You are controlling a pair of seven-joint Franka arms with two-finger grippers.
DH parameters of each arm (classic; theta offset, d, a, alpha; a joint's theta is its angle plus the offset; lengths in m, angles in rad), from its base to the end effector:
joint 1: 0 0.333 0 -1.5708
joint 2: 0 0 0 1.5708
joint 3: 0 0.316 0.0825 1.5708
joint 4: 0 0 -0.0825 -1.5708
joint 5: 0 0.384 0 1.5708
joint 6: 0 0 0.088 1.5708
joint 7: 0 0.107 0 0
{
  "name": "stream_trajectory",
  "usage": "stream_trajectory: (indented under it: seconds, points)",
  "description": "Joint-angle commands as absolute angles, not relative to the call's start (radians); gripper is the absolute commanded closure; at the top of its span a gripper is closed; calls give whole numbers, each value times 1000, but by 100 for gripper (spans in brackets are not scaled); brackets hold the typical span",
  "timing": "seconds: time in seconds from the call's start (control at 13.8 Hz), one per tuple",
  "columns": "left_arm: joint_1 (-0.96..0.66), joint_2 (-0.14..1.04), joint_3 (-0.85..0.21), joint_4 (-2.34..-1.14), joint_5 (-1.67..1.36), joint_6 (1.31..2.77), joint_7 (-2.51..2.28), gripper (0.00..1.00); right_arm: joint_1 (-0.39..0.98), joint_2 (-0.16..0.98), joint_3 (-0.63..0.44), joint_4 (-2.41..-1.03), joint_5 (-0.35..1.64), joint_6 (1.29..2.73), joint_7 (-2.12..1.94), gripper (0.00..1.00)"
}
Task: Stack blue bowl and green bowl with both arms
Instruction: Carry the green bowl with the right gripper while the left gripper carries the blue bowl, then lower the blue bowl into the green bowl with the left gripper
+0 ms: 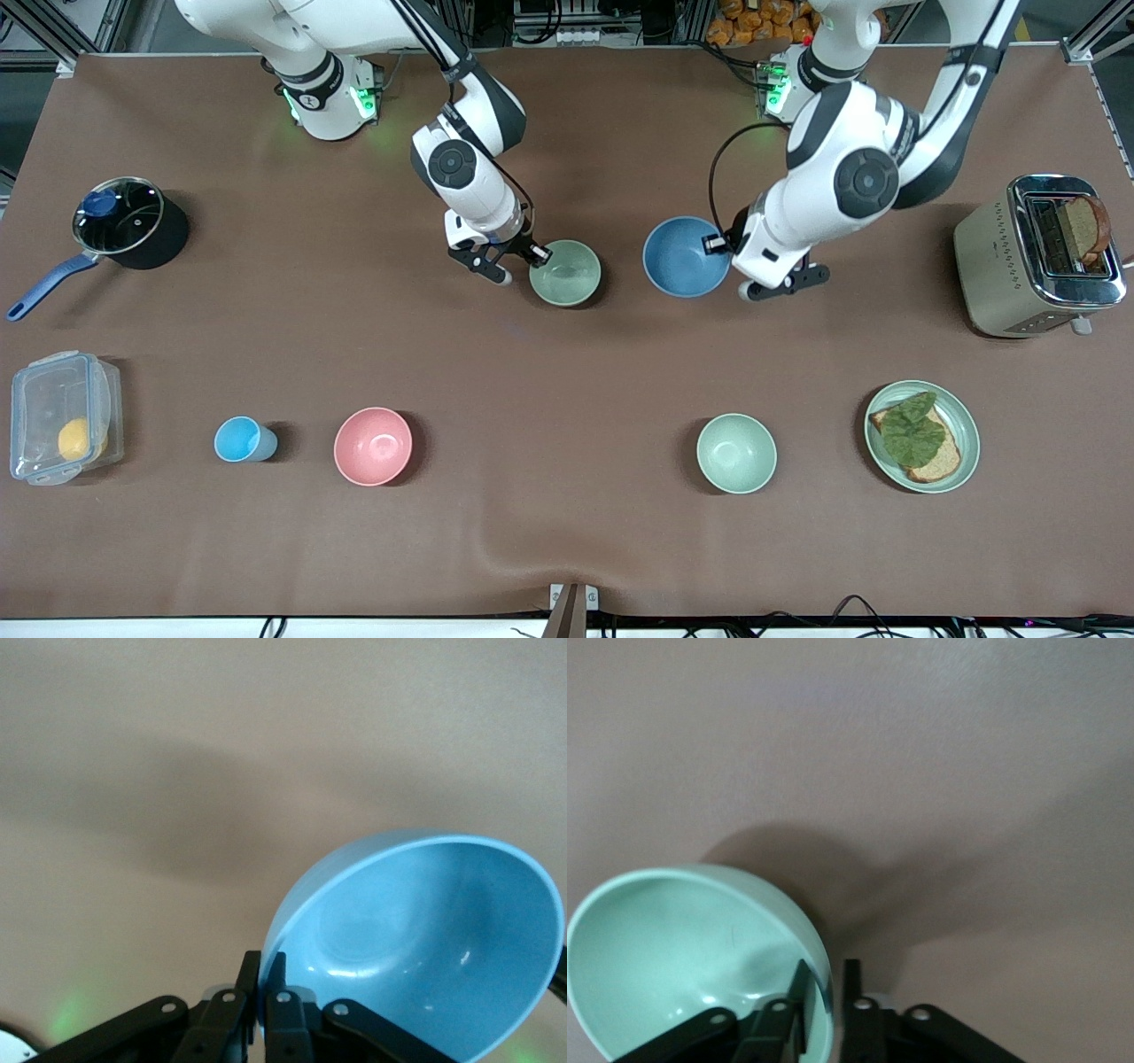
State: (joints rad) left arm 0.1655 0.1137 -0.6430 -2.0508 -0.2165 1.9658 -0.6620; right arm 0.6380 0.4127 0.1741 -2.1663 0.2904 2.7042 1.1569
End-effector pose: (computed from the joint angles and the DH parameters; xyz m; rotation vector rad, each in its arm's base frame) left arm 0.4820 -0.2594 0.3833 2.9576 0.4216 -0.4377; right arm 0.4042 0.4119 0.2154 -2.7818 0.8906 0.1546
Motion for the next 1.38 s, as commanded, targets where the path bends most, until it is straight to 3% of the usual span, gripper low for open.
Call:
stream_trajectory:
  seconds: [0.0,0.29,0.65,0.94,1.3]
  points:
    - [181,71,-644,-2095,-245,1962,-679,100,618,402,164,-2145,299,2659,1203,0]
    - [175,23,-646,-2011,-328,1960,-727,100,487,400,172,-2034,343,2392,1224,0]
    - [86,104,-724,-2072,-339,2182,-759,100,396,423,167,-2028,671,2373,1220,0]
    - [-26,273,-723,-2040,-177,2295,-909,100,370,506,167,-2022,840,2390,1171,0]
    - [-98,520,-718,-1876,33,2296,-1096,100,370,595,167,-1977,1031,2390,1120,0]
